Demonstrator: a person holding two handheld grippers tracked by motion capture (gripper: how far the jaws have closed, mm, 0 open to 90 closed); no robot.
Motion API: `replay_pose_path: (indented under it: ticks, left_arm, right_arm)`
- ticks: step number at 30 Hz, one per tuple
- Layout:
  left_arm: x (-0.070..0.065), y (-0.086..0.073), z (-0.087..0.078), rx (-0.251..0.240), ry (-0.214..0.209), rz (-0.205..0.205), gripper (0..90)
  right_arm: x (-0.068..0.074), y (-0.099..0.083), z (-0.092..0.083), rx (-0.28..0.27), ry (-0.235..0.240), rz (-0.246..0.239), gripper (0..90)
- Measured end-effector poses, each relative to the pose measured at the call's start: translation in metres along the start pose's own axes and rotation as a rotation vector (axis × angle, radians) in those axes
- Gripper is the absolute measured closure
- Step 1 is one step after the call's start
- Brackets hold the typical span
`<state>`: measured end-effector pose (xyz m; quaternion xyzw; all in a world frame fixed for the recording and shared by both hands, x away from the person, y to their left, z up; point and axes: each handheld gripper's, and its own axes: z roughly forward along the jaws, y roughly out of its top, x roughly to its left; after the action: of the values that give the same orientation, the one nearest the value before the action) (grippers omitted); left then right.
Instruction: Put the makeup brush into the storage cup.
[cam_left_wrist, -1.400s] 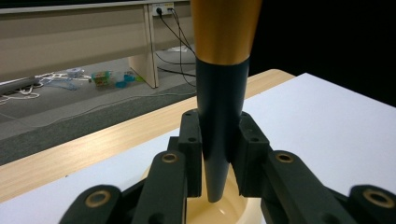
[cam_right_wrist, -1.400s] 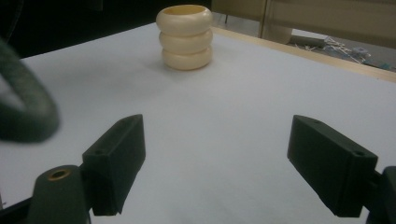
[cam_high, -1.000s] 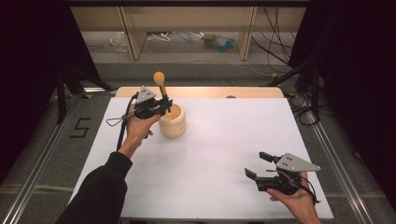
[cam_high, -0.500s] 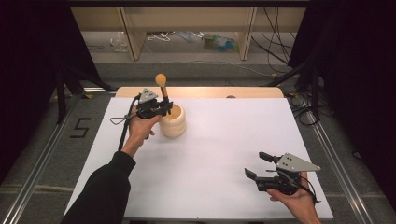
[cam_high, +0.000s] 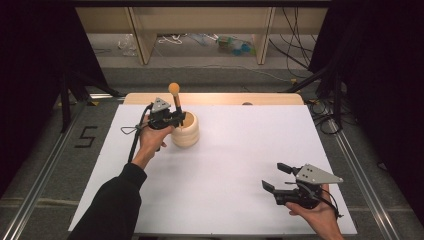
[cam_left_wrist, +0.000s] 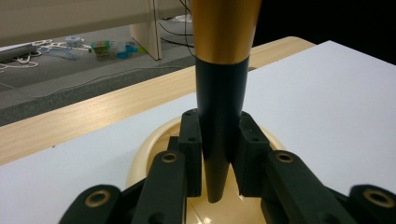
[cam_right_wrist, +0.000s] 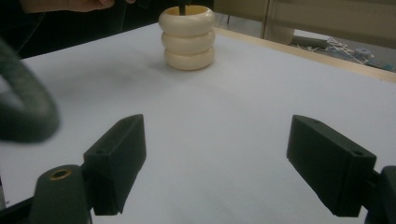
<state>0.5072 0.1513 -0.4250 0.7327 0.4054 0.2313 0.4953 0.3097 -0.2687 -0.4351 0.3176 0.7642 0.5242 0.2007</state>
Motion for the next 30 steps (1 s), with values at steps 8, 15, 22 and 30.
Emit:
replay_pose_path:
  ticks: [8, 15, 22, 30]
  left_arm:
    - [0.0013, -0.0035, 0.0030, 0.016, -0.002, -0.013, 75.7]
    - [0.0017, -0.0054, 0.0048, 0.037, -0.005, -0.009, 75.7]
    - [0.0003, -0.0064, 0.0061, 0.043, -0.008, -0.014, 75.7]
    - [0.0001, -0.0079, 0.0077, 0.058, -0.011, -0.006, 75.7]
  right_arm:
    - [-0.0001, 0.0001, -0.0004, 0.007, 0.001, 0.001, 21.0]
    - [0.0000, 0.0001, -0.0001, 0.006, 0.003, -0.001, 21.0]
    - [-0.0002, -0.0001, 0.0004, 0.005, 0.001, -0.004, 21.0]
    - [0.0001, 0.0000, 0.0005, 0.005, 0.003, -0.003, 21.1]
